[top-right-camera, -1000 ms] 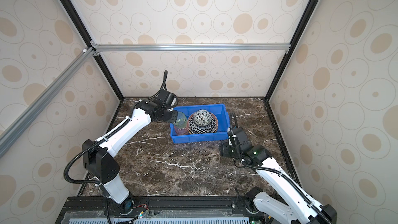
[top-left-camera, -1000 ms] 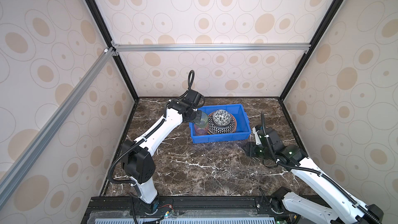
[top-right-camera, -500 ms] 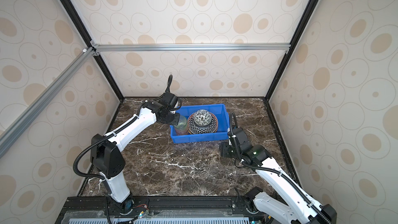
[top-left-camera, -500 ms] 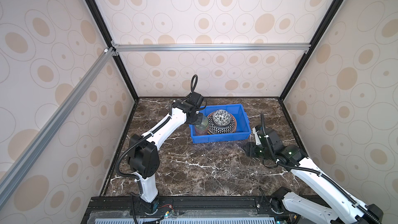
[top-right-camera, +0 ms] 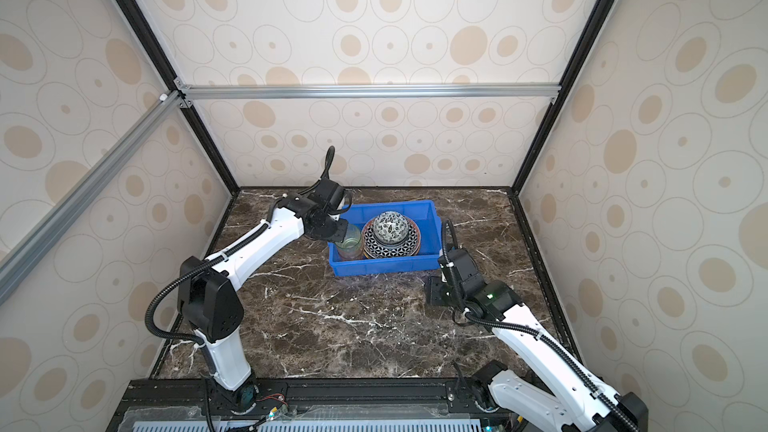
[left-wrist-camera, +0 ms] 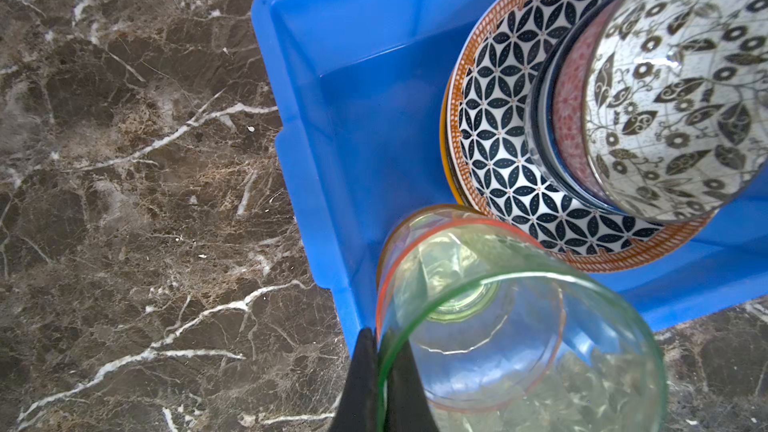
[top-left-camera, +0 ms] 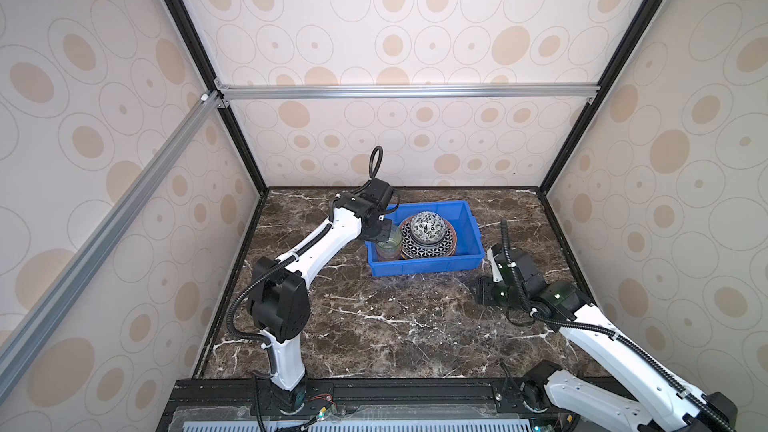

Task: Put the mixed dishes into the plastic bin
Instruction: 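Lower the green glass onto the pink glass in the bin, then open the left gripper and raise it off the green glass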

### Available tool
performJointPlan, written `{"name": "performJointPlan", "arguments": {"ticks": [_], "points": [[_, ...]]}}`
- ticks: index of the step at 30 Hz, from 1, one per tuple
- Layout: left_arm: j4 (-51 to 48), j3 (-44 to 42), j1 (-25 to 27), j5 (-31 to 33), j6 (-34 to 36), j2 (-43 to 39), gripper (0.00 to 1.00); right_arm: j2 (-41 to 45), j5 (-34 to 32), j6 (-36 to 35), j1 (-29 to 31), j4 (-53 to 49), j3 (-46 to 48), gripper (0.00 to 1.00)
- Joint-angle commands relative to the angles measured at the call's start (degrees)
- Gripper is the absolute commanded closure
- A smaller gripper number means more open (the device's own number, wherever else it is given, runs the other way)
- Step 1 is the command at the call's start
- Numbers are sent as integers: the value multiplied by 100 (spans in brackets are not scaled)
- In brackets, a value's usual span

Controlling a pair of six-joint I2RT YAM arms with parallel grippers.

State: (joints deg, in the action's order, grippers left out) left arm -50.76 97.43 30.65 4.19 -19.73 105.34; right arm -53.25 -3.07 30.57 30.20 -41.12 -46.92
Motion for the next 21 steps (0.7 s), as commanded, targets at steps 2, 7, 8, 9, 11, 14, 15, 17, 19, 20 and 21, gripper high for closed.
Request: {"name": "performJointPlan", "arguments": {"ticks": [2,7,8,9,11,14,15,17,19,20,21], "points": [[-266,224,37,99,33,128,90,43,-84,-49,-22,-10,43,42],[-337,303,37,172,47,180,80,52,-88,-48,-22,-18,50,42],[-345,321,37,204,34,180,79,59,-97,-46,-22,-18,51,42],[-348,346,37,243,31,173,79,61,-99,-50,-22,-18,47,42],[-314,384,37,340,-2,99,76,61,-105,-50,-22,-10,13,41],[-308,518,37,411,-30,-36,75,61,-123,-73,-22,-1,-62,42],[-319,569,37,440,-41,-92,75,61,-138,-78,-24,-10,-87,42],[-308,636,36,494,-55,-247,74,67,-182,-122,-23,-31,-141,41],[-261,637,37,521,-58,-440,74,70,-228,-141,-25,-53,-177,41],[-240,616,37,537,-54,-537,73,78,-246,-155,-22,-62,-191,41],[-225,590,37,555,-40,-617,74,78,-255,-160,-22,-71,-195,41]]}}
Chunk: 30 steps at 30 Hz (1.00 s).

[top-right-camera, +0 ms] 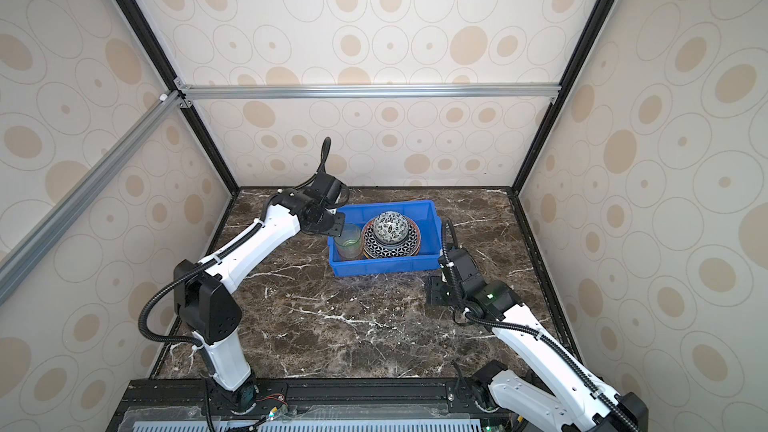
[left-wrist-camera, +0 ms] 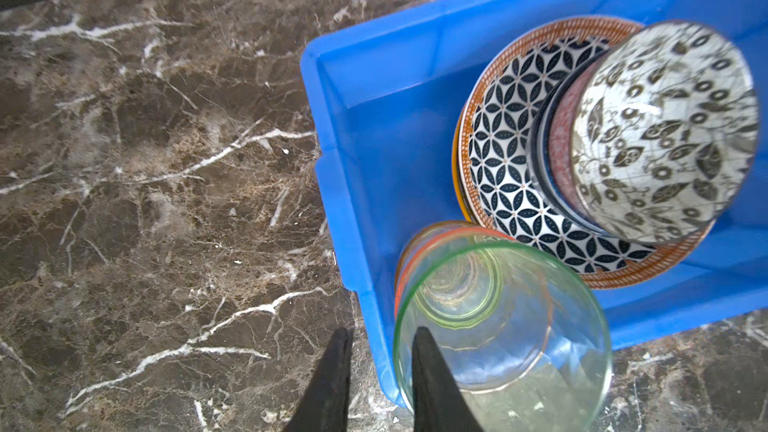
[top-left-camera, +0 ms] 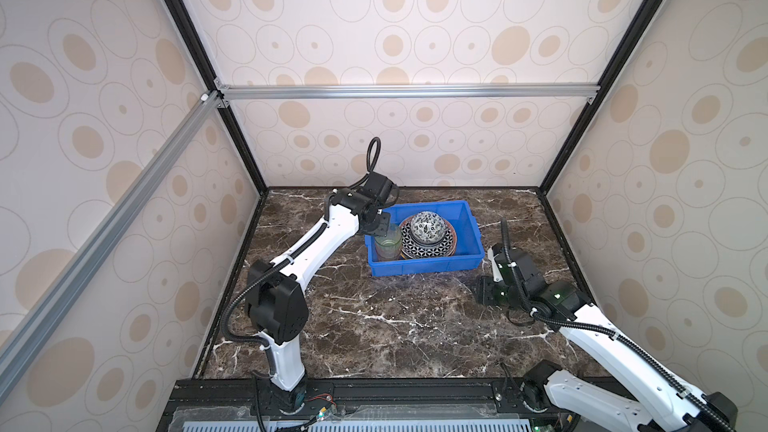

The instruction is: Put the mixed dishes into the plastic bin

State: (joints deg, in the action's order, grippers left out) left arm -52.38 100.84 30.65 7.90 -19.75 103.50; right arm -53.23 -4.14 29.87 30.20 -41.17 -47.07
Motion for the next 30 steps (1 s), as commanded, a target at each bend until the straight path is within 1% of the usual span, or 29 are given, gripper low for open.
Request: {"name": "performJointPlan", "arguments": {"ticks": [1,5,8,14,20,23,27,30], "points": [[-54,204,30,216,-30,-527,74,83,-156,-89,-22,-67,-189,41],[136,-168,5,559,-62,-937,74,68,-241,-136,-22,-75,-245,40],[499,-608,-98,774,-130,-1347,75,26,-375,-250,-22,-84,-335,40],[1210,-1549,-709,388,-262,-2150,73,-132,-875,-612,-44,29,-591,37],[1667,-2348,-1387,255,-328,-2620,74,-336,-1295,-1020,-159,382,-759,32],[1897,-2675,-1649,193,-328,-2743,73,-486,-1386,-1146,-400,737,-718,31],[2224,-3078,-1912,263,-248,-2755,73,-742,-1118,-1211,-938,1128,-720,30],[2633,-3468,-2081,278,-40,-2746,72,-986,-910,-1291,-1314,1403,-734,30]]}}
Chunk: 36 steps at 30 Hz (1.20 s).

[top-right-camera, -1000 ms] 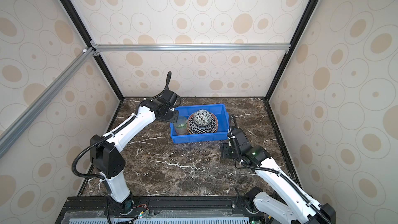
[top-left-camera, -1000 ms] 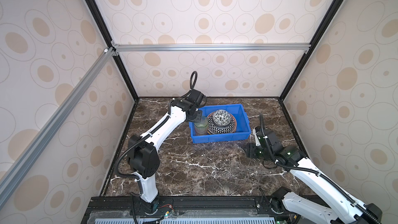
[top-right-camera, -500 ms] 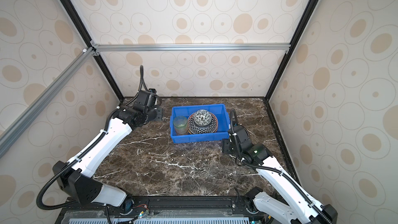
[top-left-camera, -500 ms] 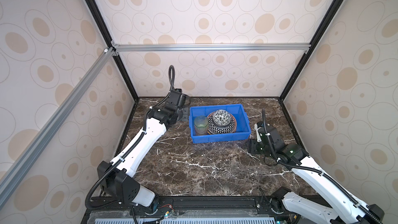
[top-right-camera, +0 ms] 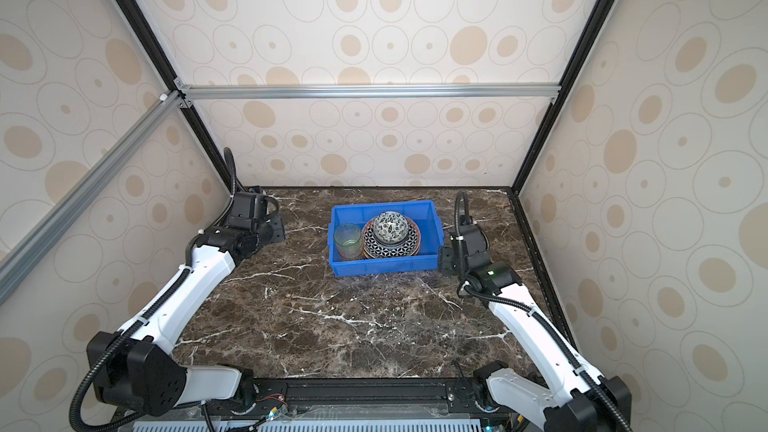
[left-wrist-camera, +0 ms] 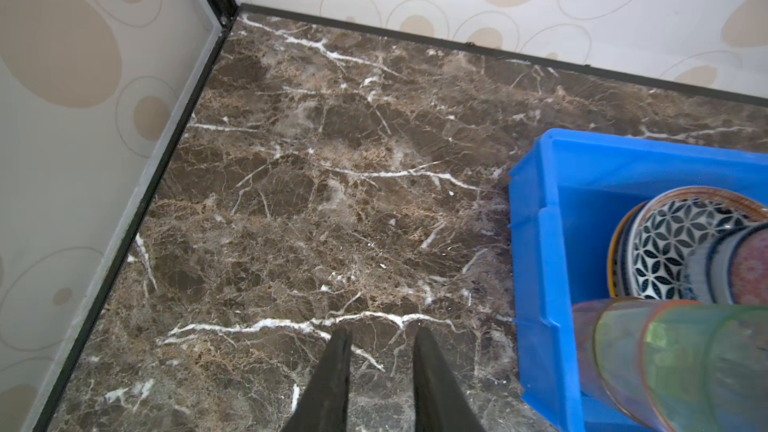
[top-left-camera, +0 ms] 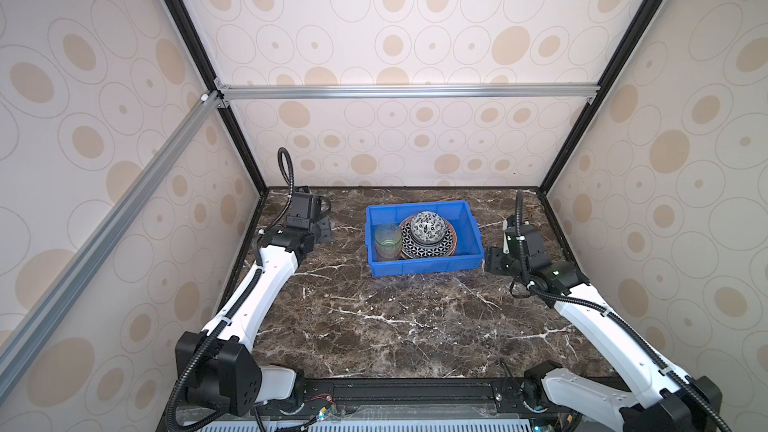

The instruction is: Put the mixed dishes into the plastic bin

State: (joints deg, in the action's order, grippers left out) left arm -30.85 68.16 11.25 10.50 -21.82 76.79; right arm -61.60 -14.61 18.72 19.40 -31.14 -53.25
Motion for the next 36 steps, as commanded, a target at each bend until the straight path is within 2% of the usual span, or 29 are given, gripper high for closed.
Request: {"name": "performJointPlan", "arguments": {"ticks": [1,9,14,18,24,27,31,36], "points": [[638,-354,-188,-18,265,-69,72,-237,160,-220,-311,492,-115,29],[1608,-1203,-632,83,434,146,68,-775,293,-302,-1149,964,-19,27],[1936,-1444,-812,233,514,618,68,-1144,112,-381,-1354,1303,195,26],[2346,-1575,-820,262,571,962,67,-1322,-58,-517,-1432,2102,725,26],[3088,-1984,-826,705,790,1300,66,-1566,-71,-636,-1740,3298,1427,25],[3667,-2290,-828,865,897,1329,66,-1685,49,-716,-1961,3796,1635,25],[4802,-2766,-842,773,1036,1325,65,-1880,296,-593,-2324,4351,1790,25],[5674,-3065,-848,948,1234,1497,64,-2170,278,-727,-2421,4890,1888,25]]}}
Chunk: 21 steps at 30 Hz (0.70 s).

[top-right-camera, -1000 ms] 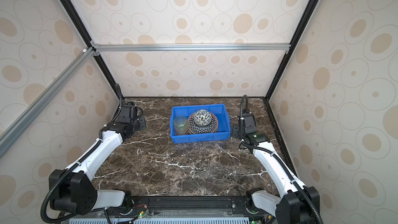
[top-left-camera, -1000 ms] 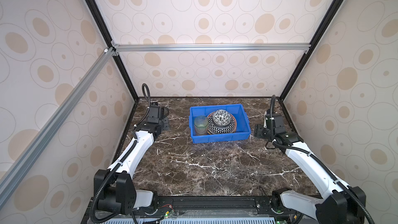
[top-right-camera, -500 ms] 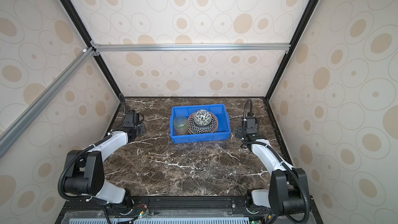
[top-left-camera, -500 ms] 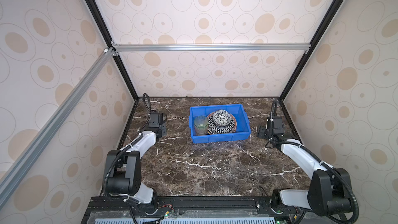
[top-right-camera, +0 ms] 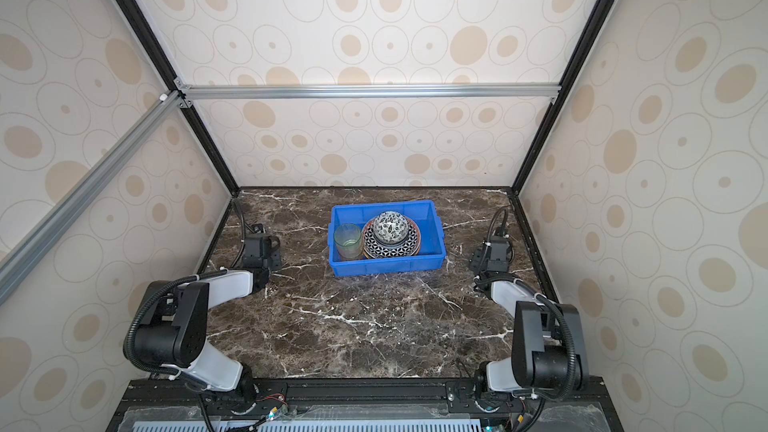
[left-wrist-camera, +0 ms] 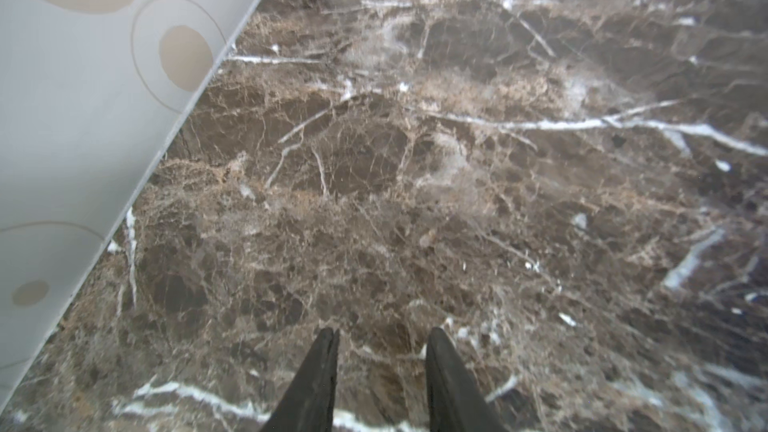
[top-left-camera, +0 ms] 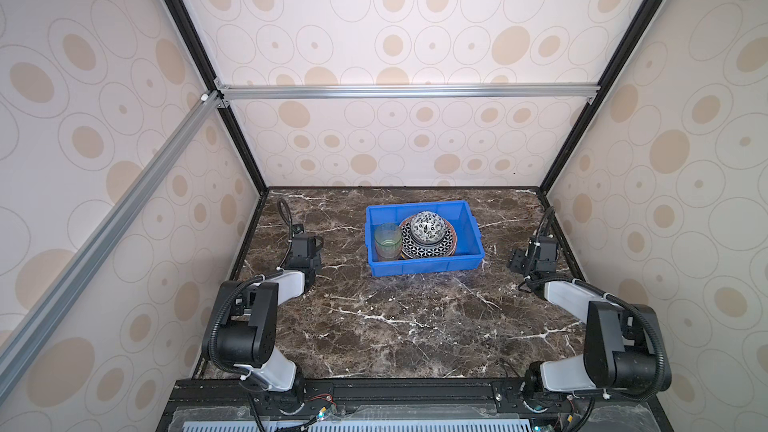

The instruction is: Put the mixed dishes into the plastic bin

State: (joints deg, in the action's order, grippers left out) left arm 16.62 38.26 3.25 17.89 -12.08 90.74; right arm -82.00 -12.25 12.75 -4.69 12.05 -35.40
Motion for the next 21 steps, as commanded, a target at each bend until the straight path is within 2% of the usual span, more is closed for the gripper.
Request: {"name": "performJointPlan", "arguments": {"ticks": [1,9,14,18,21], "points": [[1073,-148,-55,236,296,117,63,-202,40,-169,-14,629,95,25],[1891,-524,-54,254,631,64,55,-310,244,-328,-24,869,64,25],[3119,-1046,-59,96,875,-110,55,-210,413,-430,-26,1052,217,25],[3868,-1374,-60,-165,874,-202,54,-78,593,-379,-26,1512,505,24],[4038,-1437,-55,-285,909,-143,54,-169,971,-491,-3,2152,720,21]]}}
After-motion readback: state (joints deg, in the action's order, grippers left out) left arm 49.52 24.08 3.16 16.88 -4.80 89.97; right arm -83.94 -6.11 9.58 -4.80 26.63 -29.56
